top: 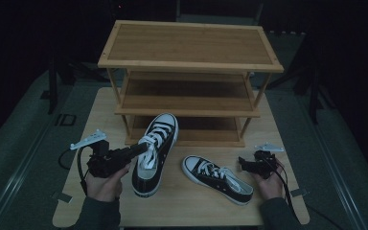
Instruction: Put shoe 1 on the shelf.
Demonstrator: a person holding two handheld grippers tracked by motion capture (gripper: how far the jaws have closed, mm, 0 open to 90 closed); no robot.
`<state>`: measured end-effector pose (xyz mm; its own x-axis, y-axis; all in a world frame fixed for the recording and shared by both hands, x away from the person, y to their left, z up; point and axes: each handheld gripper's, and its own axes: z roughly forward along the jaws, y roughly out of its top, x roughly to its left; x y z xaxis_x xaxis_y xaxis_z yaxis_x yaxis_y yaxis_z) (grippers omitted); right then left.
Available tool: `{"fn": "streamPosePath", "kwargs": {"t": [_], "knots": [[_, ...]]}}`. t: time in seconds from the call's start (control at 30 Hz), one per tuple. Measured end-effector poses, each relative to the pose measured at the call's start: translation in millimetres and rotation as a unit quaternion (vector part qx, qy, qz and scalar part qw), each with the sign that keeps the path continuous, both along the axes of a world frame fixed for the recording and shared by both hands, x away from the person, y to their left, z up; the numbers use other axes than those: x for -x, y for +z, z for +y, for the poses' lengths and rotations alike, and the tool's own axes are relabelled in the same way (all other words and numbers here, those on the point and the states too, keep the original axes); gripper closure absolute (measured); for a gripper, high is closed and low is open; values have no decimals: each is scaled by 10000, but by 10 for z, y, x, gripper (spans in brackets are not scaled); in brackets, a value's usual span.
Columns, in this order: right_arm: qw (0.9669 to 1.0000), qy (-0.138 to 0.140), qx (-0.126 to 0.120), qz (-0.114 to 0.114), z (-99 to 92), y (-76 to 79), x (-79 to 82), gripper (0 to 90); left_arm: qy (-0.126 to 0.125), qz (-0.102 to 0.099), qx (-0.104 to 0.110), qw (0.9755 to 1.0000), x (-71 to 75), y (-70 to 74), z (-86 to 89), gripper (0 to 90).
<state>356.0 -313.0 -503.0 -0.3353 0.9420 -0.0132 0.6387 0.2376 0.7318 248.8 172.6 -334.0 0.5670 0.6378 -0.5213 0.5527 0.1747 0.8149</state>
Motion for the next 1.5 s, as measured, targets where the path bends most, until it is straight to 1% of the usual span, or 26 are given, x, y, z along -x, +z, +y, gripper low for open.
{"fn": "streamPosePath", "kwargs": {"t": [0.03, 0.07, 0.17, 0.33, 0.57, 0.83, 1.17, 1.2, 1.23, 1.37, 1.5], "knots": [[10000, 0, 0, 0, 0, 0, 0, 137, 0, 0, 0, 10000, 0, 0, 0, 885], [10000, 0, 1, 0, 0, 0, 0, 138, -6, -68, 17, 10000, -5, 46, -9, 885], [10000, 0, 0, -3, 0, 0, -1, 138, 15, -163, 42, 9999, -31, 104, -26, 885], [10000, 3, 3, -6, -1, 0, -1, 138, 81, -264, 79, 9996, -118, 157, -66, 884], [10000, 5, 4, -3, -1, 0, -1, 138, 197, -402, 219, 9988, -308, 143, -110, 884], [10000, 5, 5, -3, -1, 0, -1, 138, 344, -493, 259, 9979, -491, 134, -196, 884], [10000, 4, 5, -3, -1, 0, -1, 138, 476, -607, 192, 9968, -708, 143, -320, 884], [10000, 8, 9, -4, -2, 0, -1, 138, 476, -607, 192, 9968, -708, 143, -320, 884], [10000, 4, 5, -2, -1, 0, -1, 138, 497, -635, 186, 9966, -753, 148, -347, 884], [10000, 5, 6, -3, -1, 0, -1, 138, 569, -739, 167, 9955, -851, 161, -392, 884], [10000, 5, 5, -3, -1, 0, -1, 138, 673, -794, 132, 9945, -955, 176, -443, 883]]}}
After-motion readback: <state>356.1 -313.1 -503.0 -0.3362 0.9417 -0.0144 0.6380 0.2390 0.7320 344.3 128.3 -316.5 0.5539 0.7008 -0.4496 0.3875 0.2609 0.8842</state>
